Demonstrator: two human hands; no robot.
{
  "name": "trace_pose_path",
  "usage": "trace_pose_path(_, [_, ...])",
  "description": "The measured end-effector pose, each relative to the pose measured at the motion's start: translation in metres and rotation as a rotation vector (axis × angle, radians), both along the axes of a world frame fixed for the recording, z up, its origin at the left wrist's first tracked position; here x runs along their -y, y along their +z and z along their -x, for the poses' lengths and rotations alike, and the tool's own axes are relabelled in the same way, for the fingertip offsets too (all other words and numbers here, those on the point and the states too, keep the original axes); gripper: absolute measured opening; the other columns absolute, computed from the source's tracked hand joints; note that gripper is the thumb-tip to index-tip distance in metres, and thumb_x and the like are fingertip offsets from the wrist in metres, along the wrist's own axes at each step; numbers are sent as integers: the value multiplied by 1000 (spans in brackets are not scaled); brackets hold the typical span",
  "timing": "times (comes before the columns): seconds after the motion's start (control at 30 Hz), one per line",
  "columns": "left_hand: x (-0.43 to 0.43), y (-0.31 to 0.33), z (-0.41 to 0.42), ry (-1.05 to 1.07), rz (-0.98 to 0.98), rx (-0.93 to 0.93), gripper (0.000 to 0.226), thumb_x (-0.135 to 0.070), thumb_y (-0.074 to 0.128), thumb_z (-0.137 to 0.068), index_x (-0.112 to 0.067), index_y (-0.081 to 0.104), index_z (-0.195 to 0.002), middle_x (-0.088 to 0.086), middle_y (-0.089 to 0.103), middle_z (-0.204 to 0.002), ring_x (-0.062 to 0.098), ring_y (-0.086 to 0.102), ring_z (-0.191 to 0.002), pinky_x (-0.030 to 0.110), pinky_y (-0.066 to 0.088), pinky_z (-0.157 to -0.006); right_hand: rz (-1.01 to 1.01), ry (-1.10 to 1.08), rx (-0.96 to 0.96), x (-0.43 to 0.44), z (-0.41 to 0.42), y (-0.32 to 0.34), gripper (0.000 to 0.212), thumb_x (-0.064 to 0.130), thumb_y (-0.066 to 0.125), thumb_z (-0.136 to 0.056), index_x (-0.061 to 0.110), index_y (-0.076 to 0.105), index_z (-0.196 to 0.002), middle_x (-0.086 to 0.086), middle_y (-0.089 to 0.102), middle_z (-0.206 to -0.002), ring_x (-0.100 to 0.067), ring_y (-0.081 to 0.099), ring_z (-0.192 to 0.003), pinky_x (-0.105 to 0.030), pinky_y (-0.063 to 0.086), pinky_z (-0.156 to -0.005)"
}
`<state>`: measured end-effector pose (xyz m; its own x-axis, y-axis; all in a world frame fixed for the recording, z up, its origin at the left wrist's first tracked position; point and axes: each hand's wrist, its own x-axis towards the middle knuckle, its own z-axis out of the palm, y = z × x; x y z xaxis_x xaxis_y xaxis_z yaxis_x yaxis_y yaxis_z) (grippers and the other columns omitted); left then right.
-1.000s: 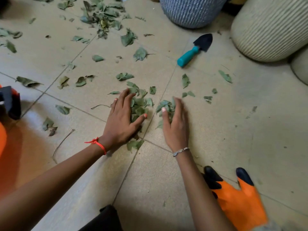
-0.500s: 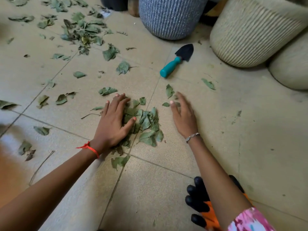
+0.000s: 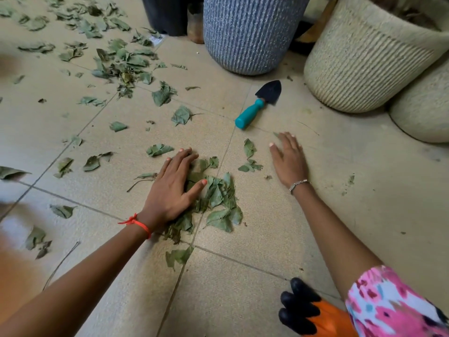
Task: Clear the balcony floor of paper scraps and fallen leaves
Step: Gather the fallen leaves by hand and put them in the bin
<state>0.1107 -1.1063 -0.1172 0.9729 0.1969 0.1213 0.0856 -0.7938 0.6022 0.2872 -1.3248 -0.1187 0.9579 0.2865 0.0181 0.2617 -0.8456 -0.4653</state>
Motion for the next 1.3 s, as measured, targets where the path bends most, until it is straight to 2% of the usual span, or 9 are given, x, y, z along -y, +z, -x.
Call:
trace_pose_path(0.23, [-5, 0, 7, 1, 96, 84, 68, -57, 33, -85, -15, 41, -137, -2, 31, -152, 6, 18, -141, 29, 13, -116, -311, 204, -42, -59, 68, 7, 47, 36, 40, -98, 16, 39, -140, -1, 30, -151, -12, 22, -141, -22, 19, -111])
trace_pose_path(0.4, [-13, 0, 16, 100, 69, 227, 53, -42, 34, -86, -13, 53, -127, 4, 44, -144, 14, 26, -141, 44, 10, -119, 44, 244, 17, -90, 72, -2, 56, 49, 25, -98, 18, 27, -145, -3, 17, -156, -17, 9, -145, -36, 8, -119])
trace_pose_path(0.57, [-14, 0, 14, 163, 90, 201, 59, -47, 32, -87, -10, 54, -128, 6, 45, -143, 10, 27, -137, 43, 12, -119, -156, 518, -78, -108, 109, 2, 55, 45, 24, -95, 17, 37, -141, -1, 29, -152, -12, 20, -142, -28, 9, -116])
trace_pose_path(0.67, [-13, -1, 14, 163, 101, 152, 64, -50, 30, -87, -10, 50, -132, 6, 43, -145, 16, 30, -139, 42, 17, -118, -313, 455, -140, -111, 112, 2, 51, 39, 27, -96, 14, 42, -139, -3, 36, -149, -13, 25, -140, -25, 15, -115])
trace_pose_path(0.8, [-14, -2, 14, 131, 128, 94, 69, -55, 28, -86, -12, 45, -138, 5, 40, -147, 18, 33, -137, 38, 27, -114, -213, 499, -126, -115, 118, 6, 48, 34, 25, -99, 12, 42, -139, -2, 36, -148, -12, 25, -141, -26, 8, -116])
trace_pose_path(0.97, [-11, 3, 16, 60, 196, 83, 67, -54, 26, -89, -13, 43, -139, 8, 49, -140, 19, 45, -127, 31, 35, -104, -357, 500, -410, -104, 115, 16, 43, 28, 28, -102, 12, 38, -141, -4, 37, -148, -17, 28, -139, -33, 20, -117])
trace_pose_path(1.03, [-11, 6, 18, 52, 254, 112, 63, -51, 27, -90, -12, 45, -137, 8, 52, -136, 19, 49, -123, 27, 36, -100, -467, 478, -444, -98, 118, 22, 41, 25, 31, -102, 10, 40, -140, -7, 44, -143, -15, 37, -134, -25, 30, -112])
trace_pose_path(1.13, [-8, 8, 24, 68, 228, 124, 58, -47, 30, -93, -11, 45, -137, 10, 50, -138, 22, 45, -128, 38, 35, -107, -501, 333, -320, -86, 128, 24, 43, 29, 33, -101, 12, 39, -140, -5, 44, -143, -13, 40, -132, -10, 32, -101])
trace_pose_path(1.3, [-5, 7, 29, 141, 147, 105, 54, -39, 34, -95, -8, 43, -138, 13, 46, -142, 24, 39, -133, 48, 28, -113, -341, 108, -198, -73, 157, 11, 54, 43, 28, -99, 16, 25, -146, -5, 23, -154, -16, 17, -143, -35, 16, -118])
